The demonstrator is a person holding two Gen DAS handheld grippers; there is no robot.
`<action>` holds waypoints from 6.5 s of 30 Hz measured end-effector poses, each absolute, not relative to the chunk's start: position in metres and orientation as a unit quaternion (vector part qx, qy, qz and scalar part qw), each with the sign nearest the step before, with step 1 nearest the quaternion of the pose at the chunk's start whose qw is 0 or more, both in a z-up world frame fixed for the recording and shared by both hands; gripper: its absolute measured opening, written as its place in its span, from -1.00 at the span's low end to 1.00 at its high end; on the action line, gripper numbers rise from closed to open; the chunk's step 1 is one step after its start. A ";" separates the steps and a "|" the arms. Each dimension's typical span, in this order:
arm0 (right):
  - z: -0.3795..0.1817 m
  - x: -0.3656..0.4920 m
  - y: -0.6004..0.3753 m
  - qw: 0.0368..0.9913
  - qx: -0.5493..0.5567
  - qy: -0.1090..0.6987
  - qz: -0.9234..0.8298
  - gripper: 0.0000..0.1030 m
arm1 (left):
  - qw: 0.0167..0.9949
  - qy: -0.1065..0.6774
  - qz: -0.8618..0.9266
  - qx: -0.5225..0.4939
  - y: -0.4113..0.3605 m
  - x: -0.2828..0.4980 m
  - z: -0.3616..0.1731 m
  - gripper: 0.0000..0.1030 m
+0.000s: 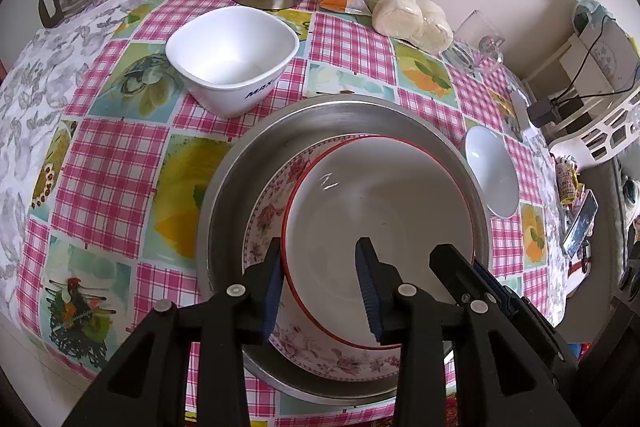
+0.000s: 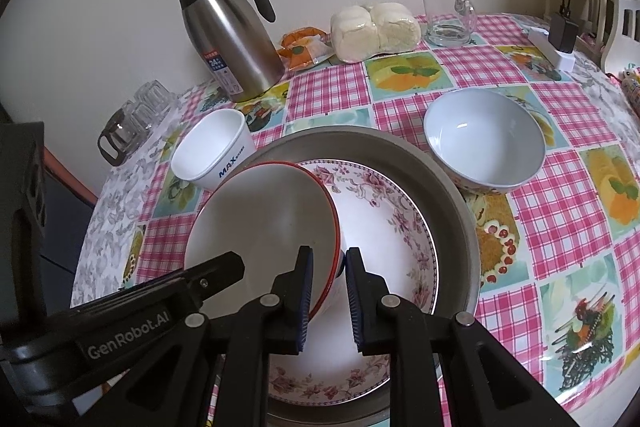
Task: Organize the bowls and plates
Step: 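Lower the red-rimmed bowl onto the floral plate inside the basin, then open the left tool and release the red-rimmed bowl, then withdraw the left tool from the basin toward the white square bowl, then move the left tool down to the rim of the white square bowl, then close the left tool on the white square bowl's rim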
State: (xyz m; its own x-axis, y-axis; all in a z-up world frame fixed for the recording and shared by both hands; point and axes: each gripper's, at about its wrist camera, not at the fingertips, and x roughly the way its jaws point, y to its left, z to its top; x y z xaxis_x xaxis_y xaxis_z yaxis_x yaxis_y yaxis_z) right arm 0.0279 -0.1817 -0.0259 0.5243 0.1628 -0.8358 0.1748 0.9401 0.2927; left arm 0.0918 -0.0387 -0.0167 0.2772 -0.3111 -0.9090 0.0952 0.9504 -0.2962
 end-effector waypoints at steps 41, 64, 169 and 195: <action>-0.004 0.024 -0.195 0.884 0.164 0.435 -0.044 0.32 | 0.851 0.518 -0.033 -0.077 -0.013 0.090 0.014 0.44; -0.006 0.024 -0.197 0.887 0.155 0.431 -0.055 0.97 | 0.863 0.498 0.030 -0.077 0.007 0.093 0.014 0.65; -0.026 0.217 -0.090 0.833 0.062 0.547 -0.062 0.26 | 0.818 0.513 -0.021 -0.261 0.096 0.233 -0.064 0.80; -0.074 0.245 -0.061 0.795 0.018 0.604 -0.059 -0.51 | 0.790 0.545 -0.040 -0.279 0.091 0.253 -0.094 -0.11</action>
State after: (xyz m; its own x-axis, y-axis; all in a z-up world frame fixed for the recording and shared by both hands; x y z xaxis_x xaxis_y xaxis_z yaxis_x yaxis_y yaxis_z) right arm 0.2449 -0.0613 -0.0740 0.2639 -0.0719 -0.9619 0.1157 0.9924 -0.0424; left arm 0.2526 0.0907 -0.0942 0.4035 -0.3672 -0.8381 -0.2404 0.8412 -0.4843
